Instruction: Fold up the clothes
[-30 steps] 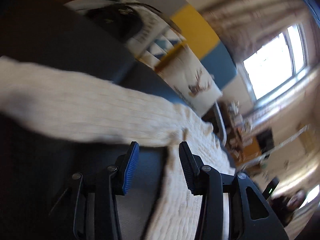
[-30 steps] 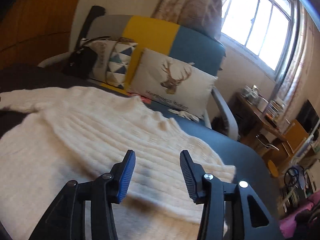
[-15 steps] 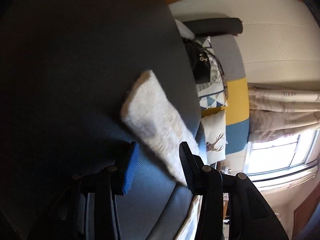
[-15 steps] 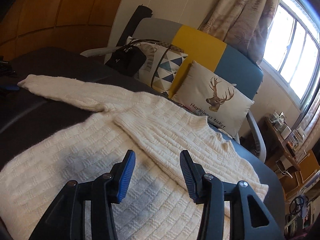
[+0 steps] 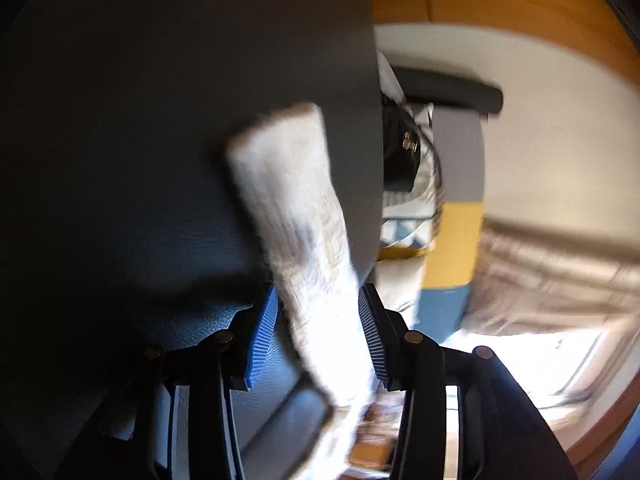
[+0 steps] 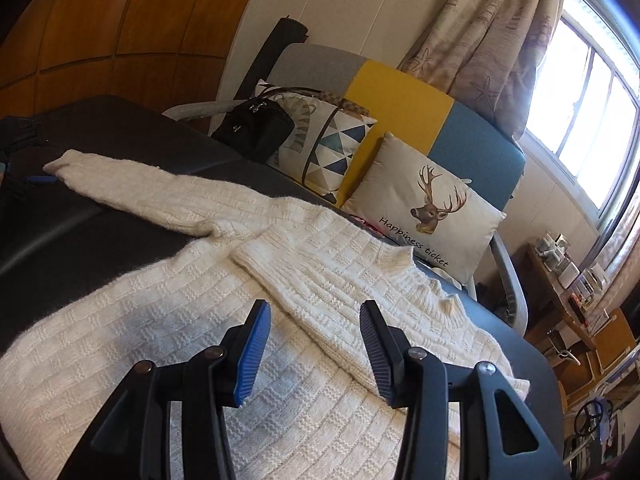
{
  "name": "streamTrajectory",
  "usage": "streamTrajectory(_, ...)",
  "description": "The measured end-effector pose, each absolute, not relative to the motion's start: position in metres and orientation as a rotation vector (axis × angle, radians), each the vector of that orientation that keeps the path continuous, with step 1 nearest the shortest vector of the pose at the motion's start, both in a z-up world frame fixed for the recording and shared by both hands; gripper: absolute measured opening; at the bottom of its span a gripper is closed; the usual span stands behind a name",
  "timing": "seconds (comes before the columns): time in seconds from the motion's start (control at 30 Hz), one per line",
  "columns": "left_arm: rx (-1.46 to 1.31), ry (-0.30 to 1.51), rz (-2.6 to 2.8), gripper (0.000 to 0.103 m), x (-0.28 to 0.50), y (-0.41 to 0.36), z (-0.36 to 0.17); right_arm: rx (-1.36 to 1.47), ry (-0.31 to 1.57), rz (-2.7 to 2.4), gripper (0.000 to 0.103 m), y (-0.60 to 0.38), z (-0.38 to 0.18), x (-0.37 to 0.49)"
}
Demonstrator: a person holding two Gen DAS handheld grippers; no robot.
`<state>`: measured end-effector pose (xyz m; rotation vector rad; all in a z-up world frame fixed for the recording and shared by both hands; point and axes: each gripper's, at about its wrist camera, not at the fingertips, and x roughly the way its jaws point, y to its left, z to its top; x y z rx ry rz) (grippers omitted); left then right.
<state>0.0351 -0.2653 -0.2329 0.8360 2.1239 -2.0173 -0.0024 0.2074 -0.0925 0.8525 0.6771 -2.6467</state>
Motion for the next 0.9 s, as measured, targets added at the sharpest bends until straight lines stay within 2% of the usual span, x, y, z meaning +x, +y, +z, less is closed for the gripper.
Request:
streamTrajectory(0.2, 0.814, 2.133, -1.899, 0.044, 0.014, -0.260, -0.232, 0.834, 0.662, -2.643, 0.047, 0.205, -0.091, -0.001)
streamTrajectory(0.27, 0.854, 2.078, -1.932, 0.018, 0.001, -0.253, -0.229, 0.832, 0.653, -2.635, 0.047, 0.203, -0.092, 0.000)
streamTrajectory(0.3, 0.866, 2.062, -1.948, 0.008, -0.003, -0.250, -0.228, 0.830, 0.652, -2.631, 0.046, 0.202, -0.092, 0.001)
streamTrajectory(0.47, 0.836, 1.978, -2.104, 0.006, -0.015, -0.241, -0.211, 0.836, 0.676, -2.629, 0.046, 0.203, -0.098, 0.008)
streamTrajectory(0.57, 0.782, 1.942, -2.214, 0.006, -0.022, -0.234, -0.191, 0.921, 0.518, -2.637, 0.044, 0.221, -0.099, 0.003)
streamTrajectory(0.67, 0.755, 1.907, -2.383, 0.006, -0.039, -0.219, -0.159, 1.051, 0.240, -2.676, 0.041, 0.254, -0.103, -0.013)
streamTrajectory(0.77, 0.774, 1.859, -2.600, 0.006, -0.061, -0.176, -0.118, 1.141, -0.005, -2.722, 0.040, 0.291, -0.107, -0.024)
streamTrajectory(0.9, 0.831, 1.761, -2.891, 0.006, -0.101, -0.098, -0.060, 1.211, -0.186, -2.762, 0.040, 0.333, -0.112, -0.029)
